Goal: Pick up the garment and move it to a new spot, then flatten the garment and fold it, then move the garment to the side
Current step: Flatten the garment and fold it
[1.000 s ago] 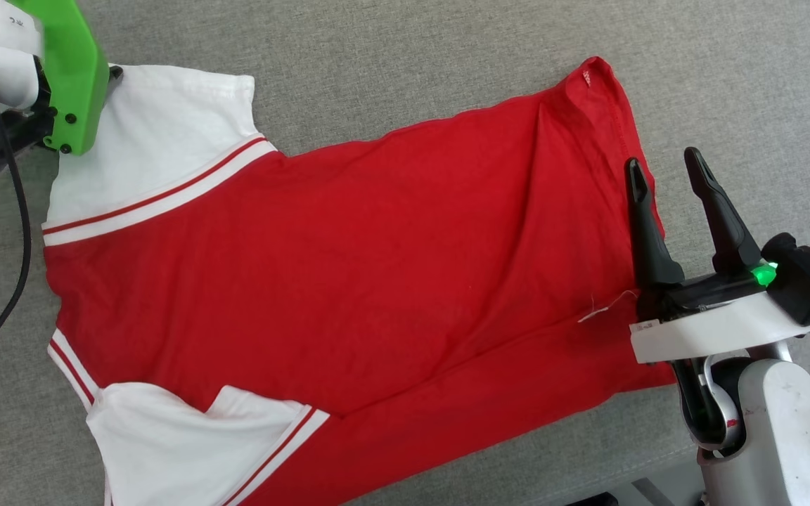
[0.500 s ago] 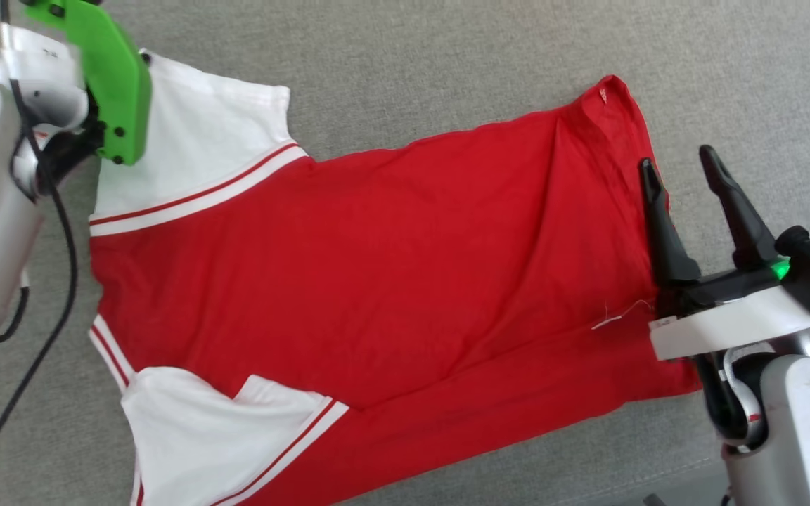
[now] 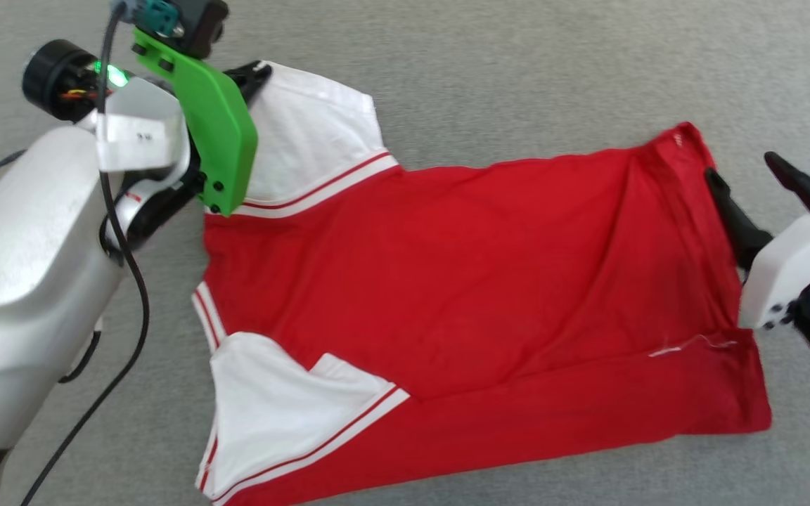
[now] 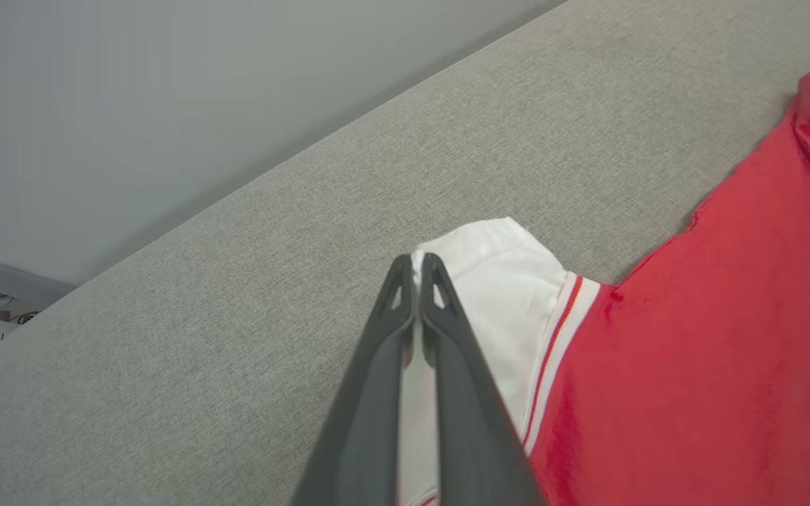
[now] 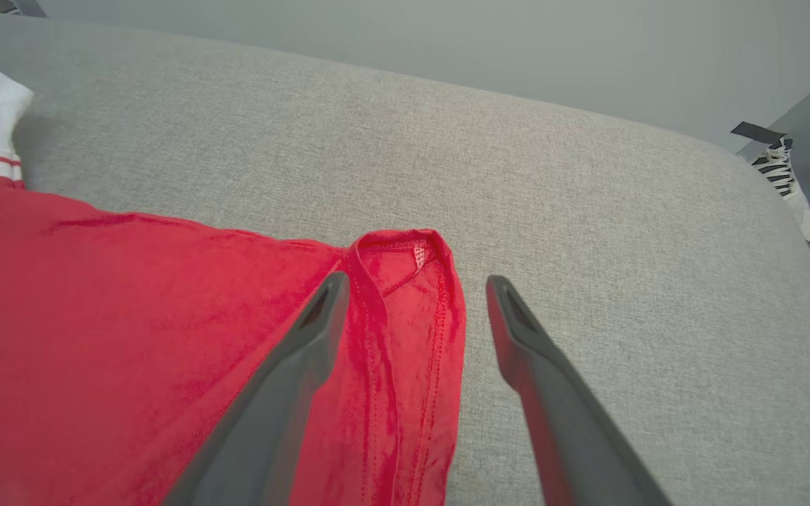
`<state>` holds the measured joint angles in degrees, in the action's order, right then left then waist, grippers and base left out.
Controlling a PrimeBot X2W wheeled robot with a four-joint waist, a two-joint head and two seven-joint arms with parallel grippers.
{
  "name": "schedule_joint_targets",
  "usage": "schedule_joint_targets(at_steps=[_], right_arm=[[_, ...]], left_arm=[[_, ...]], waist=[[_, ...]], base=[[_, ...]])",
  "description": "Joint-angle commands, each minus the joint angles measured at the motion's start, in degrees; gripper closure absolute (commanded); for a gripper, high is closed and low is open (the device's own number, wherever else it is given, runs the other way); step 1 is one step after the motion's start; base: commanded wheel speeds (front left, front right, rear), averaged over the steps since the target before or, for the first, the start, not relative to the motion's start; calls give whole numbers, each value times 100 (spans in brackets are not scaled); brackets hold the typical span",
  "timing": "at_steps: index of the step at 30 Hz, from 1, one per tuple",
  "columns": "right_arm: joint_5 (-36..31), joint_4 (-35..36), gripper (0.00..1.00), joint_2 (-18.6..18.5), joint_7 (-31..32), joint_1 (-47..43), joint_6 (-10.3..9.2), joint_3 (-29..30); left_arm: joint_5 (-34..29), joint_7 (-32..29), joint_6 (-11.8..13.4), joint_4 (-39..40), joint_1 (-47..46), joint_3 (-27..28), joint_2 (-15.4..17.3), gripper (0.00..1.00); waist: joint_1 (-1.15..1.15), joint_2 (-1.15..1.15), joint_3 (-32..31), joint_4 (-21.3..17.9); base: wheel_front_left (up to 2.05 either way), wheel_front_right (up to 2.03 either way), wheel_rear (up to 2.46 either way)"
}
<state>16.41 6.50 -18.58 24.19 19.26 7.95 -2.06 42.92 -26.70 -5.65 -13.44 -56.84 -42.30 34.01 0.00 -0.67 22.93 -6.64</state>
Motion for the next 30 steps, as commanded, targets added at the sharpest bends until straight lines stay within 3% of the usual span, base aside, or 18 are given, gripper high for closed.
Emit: schedule_joint_targets(at_steps=[1,6,12,28,29,30], right_arm=[[89,-64,0,-100,298,216,-46,34],[219,-515,0,-436,1481,823,-46,104],[167,-1228,0,-421,2052,1405,-46,168],[-21,-2824,0,-185,1497,1887,-46,278],[-29,-2888,20,-184,1439,1901,-46,260],[-34,-2936,58,-184,1396,1913,-46,249]], left_arm=[[2,41,57,139,134,4,28,100],[-30,121,199,725,304,-3,68,100],[-58,219,272,1063,374,4,84,100],[-78,405,214,1117,315,-24,59,100],[-74,411,205,1098,313,-32,57,100],[-71,415,198,1081,312,-37,56,100]], waist=[[0,67,-113,352],[0,67,10,574],[0,67,121,737],[0,67,375,906],[0,67,382,905],[0,67,384,903]], base=[[0,0,0],[0,0,0],[0,0,0],[0,0,0],[0,0,0],[0,0,0]])
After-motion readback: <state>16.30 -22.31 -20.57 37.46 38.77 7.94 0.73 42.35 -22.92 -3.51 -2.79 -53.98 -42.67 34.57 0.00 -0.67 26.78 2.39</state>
